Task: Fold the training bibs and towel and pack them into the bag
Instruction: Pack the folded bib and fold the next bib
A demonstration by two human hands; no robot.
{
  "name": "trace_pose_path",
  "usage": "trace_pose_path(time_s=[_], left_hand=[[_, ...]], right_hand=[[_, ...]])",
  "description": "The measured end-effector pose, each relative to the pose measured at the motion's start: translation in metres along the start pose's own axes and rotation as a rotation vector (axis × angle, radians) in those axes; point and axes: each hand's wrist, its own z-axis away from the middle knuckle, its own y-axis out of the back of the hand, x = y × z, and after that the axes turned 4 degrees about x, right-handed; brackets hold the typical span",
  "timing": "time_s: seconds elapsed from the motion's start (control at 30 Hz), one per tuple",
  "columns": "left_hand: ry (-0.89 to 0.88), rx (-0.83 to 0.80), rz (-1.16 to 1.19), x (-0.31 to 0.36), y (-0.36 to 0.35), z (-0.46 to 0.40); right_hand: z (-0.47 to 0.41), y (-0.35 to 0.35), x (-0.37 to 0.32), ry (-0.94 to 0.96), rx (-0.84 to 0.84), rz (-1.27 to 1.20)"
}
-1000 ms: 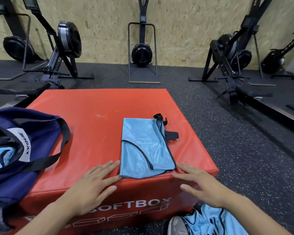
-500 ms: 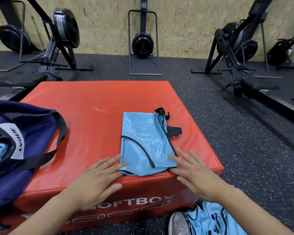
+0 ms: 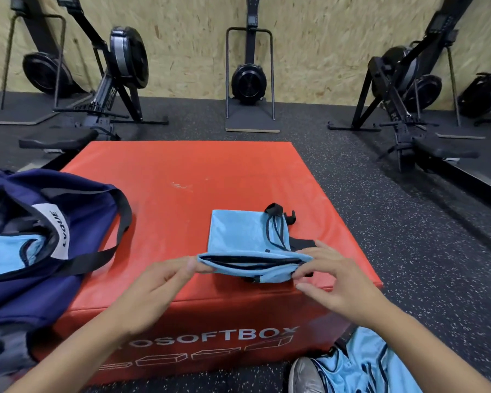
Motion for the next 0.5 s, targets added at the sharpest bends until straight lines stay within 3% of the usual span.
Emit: trace_pose_path(time_s=[0.3, 0.5], left_hand=[[0.06, 0.266, 0.275, 0.004, -0.005, -0.031], [0.161, 0.25, 0.22, -0.04, -0.017, -0.079]], right_hand=[[-0.05, -0.002, -0.017, -0.309, 0.165, -0.484], [-0.091, -0.036, 0.009, -0.441, 0.114, -0.505]])
